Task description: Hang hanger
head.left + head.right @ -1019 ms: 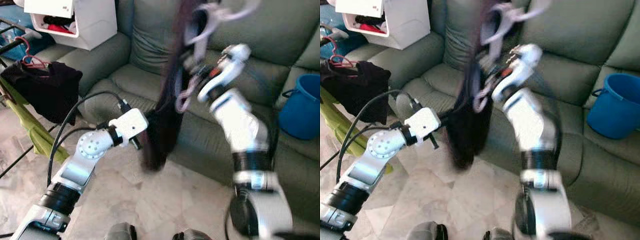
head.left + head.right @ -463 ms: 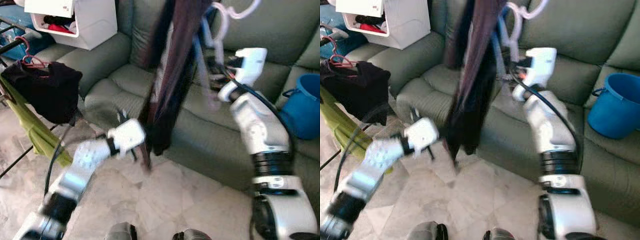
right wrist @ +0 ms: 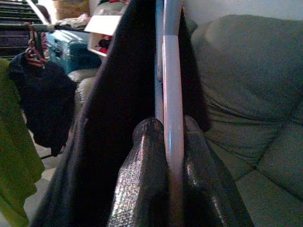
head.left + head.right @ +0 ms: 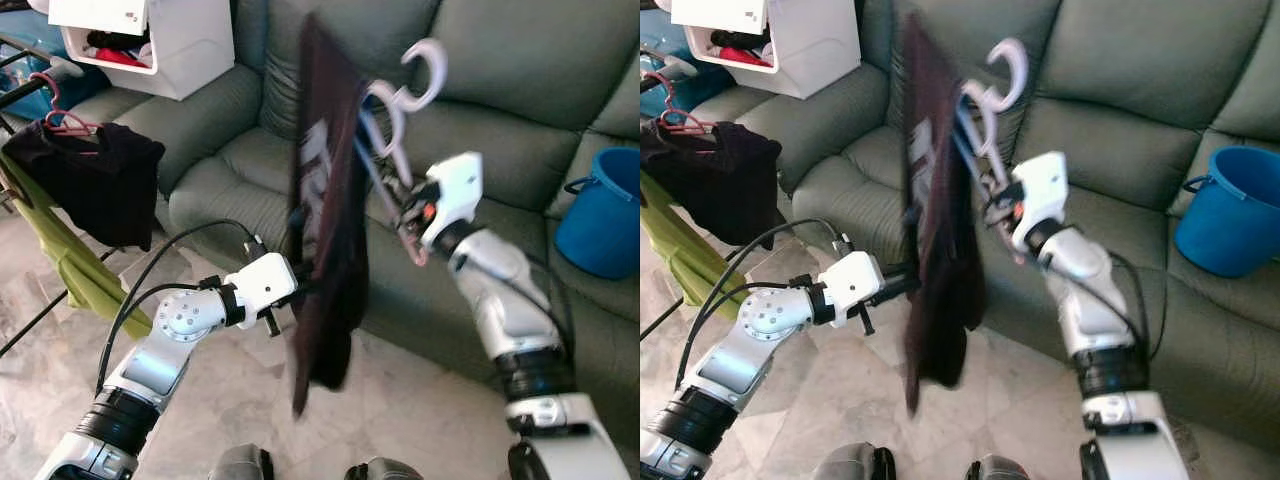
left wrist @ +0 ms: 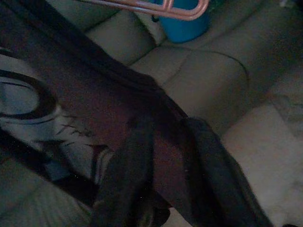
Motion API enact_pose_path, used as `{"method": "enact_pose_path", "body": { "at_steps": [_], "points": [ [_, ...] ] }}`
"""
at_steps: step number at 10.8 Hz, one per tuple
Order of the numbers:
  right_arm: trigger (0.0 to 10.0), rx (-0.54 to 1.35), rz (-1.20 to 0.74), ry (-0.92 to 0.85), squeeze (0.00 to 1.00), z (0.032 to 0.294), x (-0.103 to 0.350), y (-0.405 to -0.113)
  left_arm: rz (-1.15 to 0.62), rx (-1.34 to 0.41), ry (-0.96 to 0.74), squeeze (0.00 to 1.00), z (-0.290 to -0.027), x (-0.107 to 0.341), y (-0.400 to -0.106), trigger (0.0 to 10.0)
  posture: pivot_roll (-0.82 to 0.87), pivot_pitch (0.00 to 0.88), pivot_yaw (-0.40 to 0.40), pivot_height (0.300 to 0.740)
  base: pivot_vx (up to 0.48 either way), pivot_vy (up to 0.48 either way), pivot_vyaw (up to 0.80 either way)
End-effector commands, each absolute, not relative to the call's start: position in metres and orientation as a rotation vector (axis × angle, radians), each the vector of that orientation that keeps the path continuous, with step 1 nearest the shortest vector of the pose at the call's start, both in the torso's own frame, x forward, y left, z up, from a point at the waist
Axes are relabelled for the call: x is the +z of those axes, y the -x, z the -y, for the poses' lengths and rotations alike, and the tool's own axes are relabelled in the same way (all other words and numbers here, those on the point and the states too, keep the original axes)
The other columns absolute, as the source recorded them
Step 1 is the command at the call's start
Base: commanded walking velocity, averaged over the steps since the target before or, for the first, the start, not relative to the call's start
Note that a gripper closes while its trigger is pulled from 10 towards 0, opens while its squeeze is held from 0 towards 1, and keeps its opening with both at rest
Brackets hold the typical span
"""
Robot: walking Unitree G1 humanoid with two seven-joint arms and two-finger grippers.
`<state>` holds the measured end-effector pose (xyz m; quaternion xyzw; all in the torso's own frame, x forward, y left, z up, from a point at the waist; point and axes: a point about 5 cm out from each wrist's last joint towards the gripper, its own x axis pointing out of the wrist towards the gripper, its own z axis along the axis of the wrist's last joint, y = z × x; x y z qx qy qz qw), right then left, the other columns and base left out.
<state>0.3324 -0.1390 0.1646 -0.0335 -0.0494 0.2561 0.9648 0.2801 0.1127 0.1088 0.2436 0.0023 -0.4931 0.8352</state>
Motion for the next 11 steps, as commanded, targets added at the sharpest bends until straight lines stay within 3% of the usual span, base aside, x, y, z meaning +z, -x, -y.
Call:
{"method": "enact_pose_path", "body": {
  "at_steps": [1,6,7,11],
  "points": [
    [10.0,0.574,0.237,0.086,0.00,0.128,0.189,-0.327,-0.008,-1.057,-0.512,1.00,-0.110,0.110,-0.281,10.0,-0.09,0.000,-0.023,0.740,0.000,0.000,0.00],
    [10.0,0.591,0.281,0.194,0.00,0.124,0.179,-0.322,-0.101,-1.108,-0.418,1.00,-0.118,0.111,-0.279,10.0,-0.09,0.000,-0.024,0.740,0.000,0.000,0.00],
    [10.0,0.585,0.301,0.209,0.00,0.129,0.177,-0.319,-0.155,-1.124,-0.419,1.00,-0.128,0.109,-0.276,10.0,-0.09,0.000,-0.026,0.740,0.000,0.000,0.00],
    [10.0,0.690,0.215,0.254,0.00,0.156,0.140,-0.290,-0.139,-0.903,-0.526,1.00,-0.179,0.120,-0.300,10.0,-0.09,0.000,-0.024,0.740,0.000,0.000,0.00]
  ]
}}
